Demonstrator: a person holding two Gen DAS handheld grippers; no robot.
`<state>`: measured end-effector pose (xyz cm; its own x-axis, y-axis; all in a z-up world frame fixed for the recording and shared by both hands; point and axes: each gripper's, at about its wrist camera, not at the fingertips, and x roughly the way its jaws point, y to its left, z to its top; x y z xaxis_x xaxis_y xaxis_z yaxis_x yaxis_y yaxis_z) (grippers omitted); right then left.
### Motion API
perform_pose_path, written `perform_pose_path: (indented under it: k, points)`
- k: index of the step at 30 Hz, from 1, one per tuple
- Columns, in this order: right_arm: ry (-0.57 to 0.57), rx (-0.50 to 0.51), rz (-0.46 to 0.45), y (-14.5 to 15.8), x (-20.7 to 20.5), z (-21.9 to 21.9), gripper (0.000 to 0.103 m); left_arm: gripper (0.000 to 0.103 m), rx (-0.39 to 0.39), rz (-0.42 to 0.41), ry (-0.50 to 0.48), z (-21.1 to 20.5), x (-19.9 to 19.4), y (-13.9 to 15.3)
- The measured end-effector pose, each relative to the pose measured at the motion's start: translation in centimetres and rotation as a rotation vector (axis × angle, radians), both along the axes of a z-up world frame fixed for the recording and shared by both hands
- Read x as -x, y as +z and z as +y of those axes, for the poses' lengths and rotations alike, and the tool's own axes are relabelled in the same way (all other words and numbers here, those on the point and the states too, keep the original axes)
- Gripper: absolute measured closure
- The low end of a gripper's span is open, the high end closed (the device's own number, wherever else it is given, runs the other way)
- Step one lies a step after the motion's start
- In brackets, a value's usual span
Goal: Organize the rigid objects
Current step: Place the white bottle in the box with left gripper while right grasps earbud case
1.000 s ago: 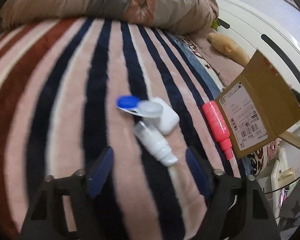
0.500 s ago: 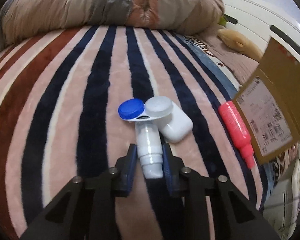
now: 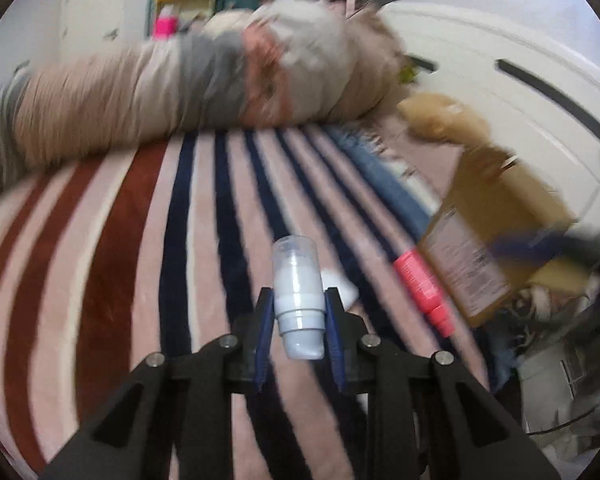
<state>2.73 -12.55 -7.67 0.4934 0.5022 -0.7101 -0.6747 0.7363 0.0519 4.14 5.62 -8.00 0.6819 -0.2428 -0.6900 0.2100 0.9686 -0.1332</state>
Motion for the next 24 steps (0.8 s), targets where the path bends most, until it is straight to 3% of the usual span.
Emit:
perform_pose_path:
  k: [2, 6, 10, 13, 18, 22, 24]
  points:
    - [0.013, 0.013, 0.041, -2.7, -0.4, 1.3, 0.041, 0.081, -0.013, -0.037, -0.061, -1.2, -0.1, 3.0]
    - [0.003, 0.049, 0.026, -6.9, -1.9, 3.5, 0.042, 0.081, 0.006, -0.096, -0.228, -5.3, -1.0, 8.9]
    - [-0.089, 0.066, 0.085, -11.4, -6.1, 4.3, 0.062, 0.081, 0.022, -0.095, -0.4, -11.3, -2.8, 12.1]
    - [-0.139, 0.073, 0.12, -14.3, -9.0, 5.0, 0.064, 0.081, 0.026, -0.061, -0.532, -16.9, -4.3, 12.5]
    - [-0.106, 0.038, 0.149, -15.2, -10.5, 5.6, 0.063, 0.081, -0.022, 0.042, -0.674, -24.5, -6.2, 10.3]
    - [-0.108, 0.091, 0.128, -16.0, -11.0, 7.1, 0.062, 0.08, -0.097, 0.1, -0.686, -26.5, -7.0, 8.1]
    - [-0.119, 0.102, 0.113, -15.7, -10.7, 7.3, 0.061, 0.068, -0.085, 0.124, -0.663, -26.2, -7.8, 7.6]
